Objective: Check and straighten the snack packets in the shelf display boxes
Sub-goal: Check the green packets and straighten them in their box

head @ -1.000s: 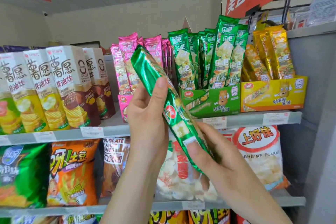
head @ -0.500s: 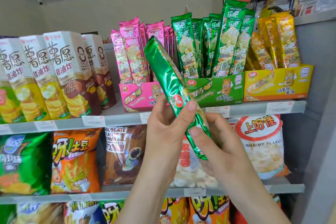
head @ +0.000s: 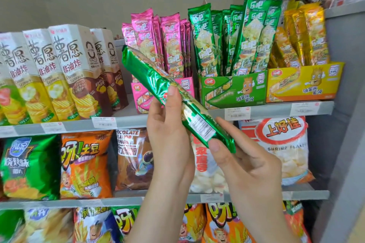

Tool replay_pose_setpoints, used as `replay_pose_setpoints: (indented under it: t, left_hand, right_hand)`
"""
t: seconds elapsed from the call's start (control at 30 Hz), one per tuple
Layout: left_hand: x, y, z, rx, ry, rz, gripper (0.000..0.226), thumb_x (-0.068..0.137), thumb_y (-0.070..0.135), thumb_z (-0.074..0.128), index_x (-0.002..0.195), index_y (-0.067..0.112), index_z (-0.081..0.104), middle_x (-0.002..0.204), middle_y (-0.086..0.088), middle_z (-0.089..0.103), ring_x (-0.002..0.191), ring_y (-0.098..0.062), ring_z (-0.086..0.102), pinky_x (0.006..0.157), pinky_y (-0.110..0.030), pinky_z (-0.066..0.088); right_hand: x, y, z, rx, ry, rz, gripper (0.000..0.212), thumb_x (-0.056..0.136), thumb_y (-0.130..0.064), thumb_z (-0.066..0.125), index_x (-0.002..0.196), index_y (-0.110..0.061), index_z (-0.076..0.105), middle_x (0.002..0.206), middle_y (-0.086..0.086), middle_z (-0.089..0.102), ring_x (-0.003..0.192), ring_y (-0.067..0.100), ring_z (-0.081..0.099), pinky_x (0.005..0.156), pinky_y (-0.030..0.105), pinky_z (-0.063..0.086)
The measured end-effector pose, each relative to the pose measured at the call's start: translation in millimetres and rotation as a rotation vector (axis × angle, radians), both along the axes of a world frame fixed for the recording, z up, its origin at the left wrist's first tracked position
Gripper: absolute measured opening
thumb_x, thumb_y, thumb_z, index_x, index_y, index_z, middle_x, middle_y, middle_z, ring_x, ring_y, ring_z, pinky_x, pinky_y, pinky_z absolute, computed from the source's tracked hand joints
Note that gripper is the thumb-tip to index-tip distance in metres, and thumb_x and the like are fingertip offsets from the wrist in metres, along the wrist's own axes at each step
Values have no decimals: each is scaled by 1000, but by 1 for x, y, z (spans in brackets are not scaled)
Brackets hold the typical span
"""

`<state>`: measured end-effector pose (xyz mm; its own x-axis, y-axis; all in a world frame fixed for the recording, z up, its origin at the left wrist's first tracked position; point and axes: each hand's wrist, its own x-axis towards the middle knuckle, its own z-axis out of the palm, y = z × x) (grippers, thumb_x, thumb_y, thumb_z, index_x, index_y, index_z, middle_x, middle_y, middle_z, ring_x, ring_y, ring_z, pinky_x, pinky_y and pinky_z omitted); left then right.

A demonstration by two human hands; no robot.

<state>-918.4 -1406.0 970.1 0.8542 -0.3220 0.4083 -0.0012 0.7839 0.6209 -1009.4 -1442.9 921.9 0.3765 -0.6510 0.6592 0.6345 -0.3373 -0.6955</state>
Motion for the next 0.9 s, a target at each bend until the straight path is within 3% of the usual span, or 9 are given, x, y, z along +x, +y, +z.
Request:
replay_pose_setpoints:
  t: [0.17, 0.33, 0.47, 0.63, 0.8, 0.9]
  left_hand:
    - [-2, 1, 0, -14, 3, -54, 34, 84, 36, 65, 108, 14, 62, 86, 1, 63, 80, -13, 61, 73, -28, 52]
    - [-6, 4, -5, 108, -104, -284, 46, 69, 34, 76, 105, 9, 61, 93, -8, 67, 85, -21, 65, 78, -34, 55]
    - [-9, 8, -16, 202, -150, -398, 37, 78, 27, 70, 106, 4, 65, 103, -11, 71, 93, -21, 67, 80, -30, 57]
    - [-8, 14, -21, 333, -217, -390, 34, 87, 36, 61, 107, 12, 74, 114, -9, 71, 99, -20, 64, 82, -31, 54]
    - [-9, 14, -23, 284, -218, -362, 31, 84, 33, 64, 108, 16, 73, 110, -9, 73, 91, -17, 68, 76, -28, 56]
    - [-7, 13, -25, 308, -200, -312, 27, 84, 30, 66, 105, 15, 71, 107, -10, 72, 92, -22, 64, 80, -35, 54]
  right_hand:
    - [0, 2, 2, -110, -6, -192, 32, 79, -31, 69, 111, -37, 66, 111, -23, 70, 106, 2, 65, 84, 13, 51]
    - [3, -2, -2, -10, -114, -229, 34, 77, -31, 79, 110, -34, 71, 111, -10, 72, 103, 11, 68, 83, 21, 55]
    - [5, -5, -2, -91, -155, -282, 42, 76, -17, 77, 114, -30, 65, 109, -13, 71, 98, 9, 69, 82, 18, 53]
    - [7, -14, -14, -264, -101, -492, 57, 77, -5, 74, 124, -33, 58, 123, -15, 62, 115, 17, 62, 92, 33, 52]
    - [10, -15, -20, -334, -118, -578, 68, 75, -1, 73, 126, -41, 53, 128, -14, 61, 118, 16, 60, 87, 42, 55]
    - [10, -16, -22, -278, -94, -529, 63, 75, -7, 74, 124, -41, 53, 127, -16, 62, 114, 14, 62, 90, 36, 54]
